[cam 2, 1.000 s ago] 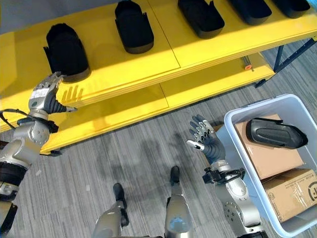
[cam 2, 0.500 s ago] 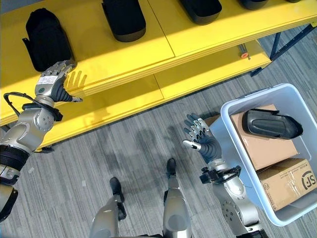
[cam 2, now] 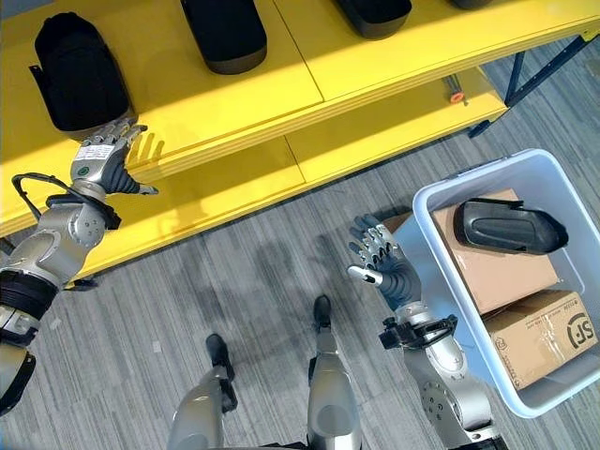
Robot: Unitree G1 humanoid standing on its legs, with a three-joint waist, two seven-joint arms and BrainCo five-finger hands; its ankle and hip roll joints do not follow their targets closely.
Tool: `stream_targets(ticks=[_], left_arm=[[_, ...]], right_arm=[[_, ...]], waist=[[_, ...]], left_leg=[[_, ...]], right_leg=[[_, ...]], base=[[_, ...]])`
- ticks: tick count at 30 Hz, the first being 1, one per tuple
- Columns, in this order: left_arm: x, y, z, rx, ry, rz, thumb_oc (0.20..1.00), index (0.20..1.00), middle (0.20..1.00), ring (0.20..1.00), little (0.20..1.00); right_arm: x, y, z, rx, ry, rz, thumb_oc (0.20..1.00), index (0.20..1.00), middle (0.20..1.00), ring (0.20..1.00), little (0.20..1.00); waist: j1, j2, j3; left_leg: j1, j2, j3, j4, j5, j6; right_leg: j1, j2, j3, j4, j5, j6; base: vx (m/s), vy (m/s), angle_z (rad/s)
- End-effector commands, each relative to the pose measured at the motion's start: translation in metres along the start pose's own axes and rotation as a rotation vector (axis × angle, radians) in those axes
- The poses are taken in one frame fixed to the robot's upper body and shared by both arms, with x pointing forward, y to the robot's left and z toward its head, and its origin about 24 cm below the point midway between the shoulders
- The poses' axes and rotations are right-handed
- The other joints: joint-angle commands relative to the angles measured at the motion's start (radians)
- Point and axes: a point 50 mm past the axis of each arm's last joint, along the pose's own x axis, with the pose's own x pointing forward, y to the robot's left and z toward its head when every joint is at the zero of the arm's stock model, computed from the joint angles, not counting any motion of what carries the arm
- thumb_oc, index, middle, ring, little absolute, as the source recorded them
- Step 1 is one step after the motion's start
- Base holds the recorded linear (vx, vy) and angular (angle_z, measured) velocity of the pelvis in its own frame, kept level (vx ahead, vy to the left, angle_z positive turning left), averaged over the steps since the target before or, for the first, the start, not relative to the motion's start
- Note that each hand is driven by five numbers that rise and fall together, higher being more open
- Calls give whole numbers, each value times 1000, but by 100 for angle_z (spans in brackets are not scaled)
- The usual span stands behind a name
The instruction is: Move parts from the plastic box to the shelf.
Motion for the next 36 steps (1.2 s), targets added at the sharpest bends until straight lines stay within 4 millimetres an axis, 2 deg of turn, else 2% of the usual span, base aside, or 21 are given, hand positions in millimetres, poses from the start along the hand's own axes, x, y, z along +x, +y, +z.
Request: stream_targets(ticks=[1,14,15,16,17,18,19,36], left_arm=[[17,52,-11,-8,36,174,1000,1000,1000,1000,1000],[26,74,-15,-4,40,171,1000,1000,1000,1000,1000],[26,74,-16,-7,42,166,1000,1000,1000,1000,1000],[26,76,-16,-6,40,166,1000,1000,1000,1000,1000],[26,76,-16,-10,32,153,1000,1000,1000,1000,1000],[26,76,-16,-10,32,146,1000,1000,1000,1000,1000],[27,78,-16,-7,28,141,1000,1000,1000,1000,1000],[35,94,-6,-56,-25,66,1000,1000,1000,1000,1000]], right_arm=[[1,7,28,-3,-143,73,1000,1000,1000,1000,1000],[-1,7,34,15,-171,67,1000,1000,1000,1000,1000],[-1,7,33,19,-167,67,1000,1000,1000,1000,1000],[-2,7,32,21,-167,65,1000,1000,1000,1000,1000],[-2,7,33,25,-168,73,1000,1000,1000,1000,1000],[-2,7,32,24,-163,74,1000,1000,1000,1000,1000],[-2,7,32,24,-160,77,1000,1000,1000,1000,1000],[-9,6,24,51,-115,78,1000,1000,1000,1000,1000]], waist=[[-10,-65,-8],[-22,-52,-5],[-20,-46,-10],[-20,-45,-10],[-23,-48,-5],[-20,-43,-11],[-20,-41,-10],[-24,-26,-12]], left_leg=[[-189,56,-102,234,-108,-3],[-227,45,-90,280,-135,6],[-216,49,-96,284,-164,-3],[-218,50,-96,288,-166,-3],[-234,46,-89,293,-142,8],[-223,50,-95,297,-171,-1],[-223,51,-94,302,-175,0],[-233,50,-101,311,-180,-2]], right_leg=[[13,-43,23,96,-150,39],[-20,-50,43,102,-144,43],[-7,-44,45,100,-162,48],[-8,-44,45,100,-163,48],[-24,-50,47,104,-146,43],[-12,-46,48,102,-164,47],[-12,-45,50,104,-167,47],[-13,-44,49,106,-168,48]], base=[[-6,9,-6],[15,6,-1],[120,16,-2],[21,5,-3],[21,0,-7],[22,2,-7],[129,8,-11],[4,-1,-1]])
